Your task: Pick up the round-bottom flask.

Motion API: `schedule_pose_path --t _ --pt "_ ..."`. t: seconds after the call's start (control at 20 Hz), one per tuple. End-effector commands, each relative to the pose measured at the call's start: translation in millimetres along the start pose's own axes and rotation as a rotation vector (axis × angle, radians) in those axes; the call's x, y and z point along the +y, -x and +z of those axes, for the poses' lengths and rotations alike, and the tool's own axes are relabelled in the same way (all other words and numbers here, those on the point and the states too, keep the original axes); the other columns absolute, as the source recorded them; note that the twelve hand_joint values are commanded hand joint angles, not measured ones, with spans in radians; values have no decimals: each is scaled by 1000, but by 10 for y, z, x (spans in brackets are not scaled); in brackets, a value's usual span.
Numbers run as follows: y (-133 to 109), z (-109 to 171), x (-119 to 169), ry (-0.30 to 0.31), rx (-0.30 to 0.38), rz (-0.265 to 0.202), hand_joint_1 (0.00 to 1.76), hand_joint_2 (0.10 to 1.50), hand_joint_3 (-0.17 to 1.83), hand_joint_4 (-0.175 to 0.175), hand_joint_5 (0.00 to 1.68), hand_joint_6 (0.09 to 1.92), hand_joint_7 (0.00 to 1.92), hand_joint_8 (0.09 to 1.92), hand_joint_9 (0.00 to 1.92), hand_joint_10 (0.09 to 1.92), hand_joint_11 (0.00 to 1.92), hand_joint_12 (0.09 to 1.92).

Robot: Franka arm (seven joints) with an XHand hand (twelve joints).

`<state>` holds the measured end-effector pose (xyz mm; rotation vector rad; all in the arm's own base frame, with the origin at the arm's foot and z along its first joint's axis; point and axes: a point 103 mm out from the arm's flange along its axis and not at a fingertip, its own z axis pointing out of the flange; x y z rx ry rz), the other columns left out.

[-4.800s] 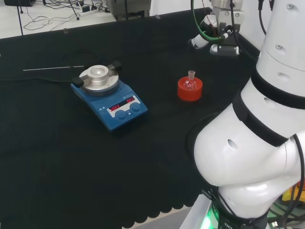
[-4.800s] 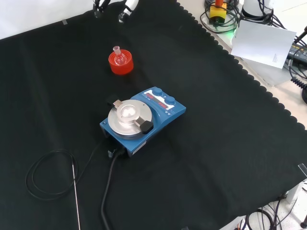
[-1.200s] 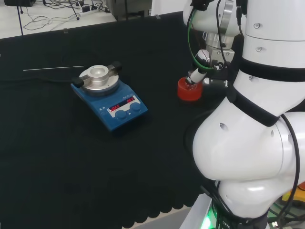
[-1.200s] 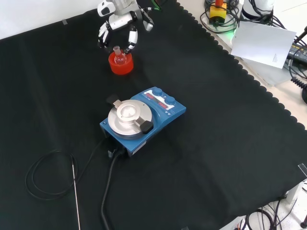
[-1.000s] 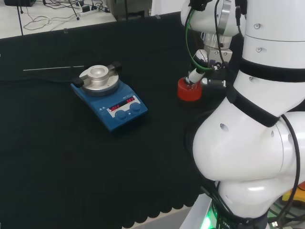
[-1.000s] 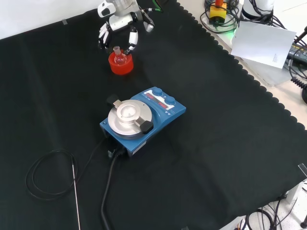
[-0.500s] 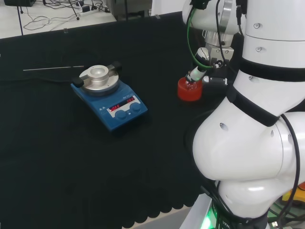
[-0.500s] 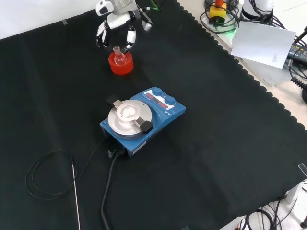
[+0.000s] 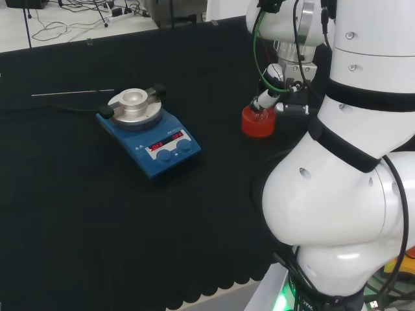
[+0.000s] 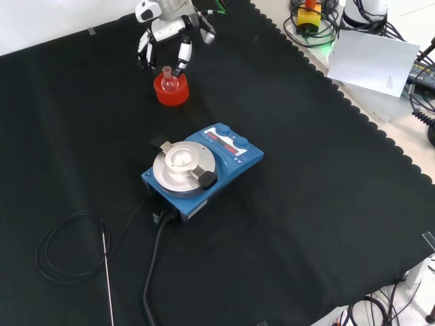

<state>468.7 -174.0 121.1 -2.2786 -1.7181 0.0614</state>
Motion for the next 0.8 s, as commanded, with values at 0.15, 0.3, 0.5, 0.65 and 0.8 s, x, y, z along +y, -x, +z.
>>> schedule_pose_path --t 0.15,0.3,0.5,0.65,0.8 --pt "-64 -291 -26 32 -3 12 1116 685 686 102 1175 860 541 693 810 552 585 1249" --pt "-151 -539 -50 16 14 11 1118 680 700 91 1172 871 541 693 816 548 594 1244" --pt "-284 -856 -145 33 -1 -3 1120 678 705 87 1172 874 520 687 814 545 599 1244" --pt "-418 -1021 -246 49 -15 -12 1120 677 707 87 1173 874 514 686 811 544 599 1243" --pt "-538 -1142 -333 49 -30 -22 1120 676 708 87 1174 873 512 687 809 543 598 1243"
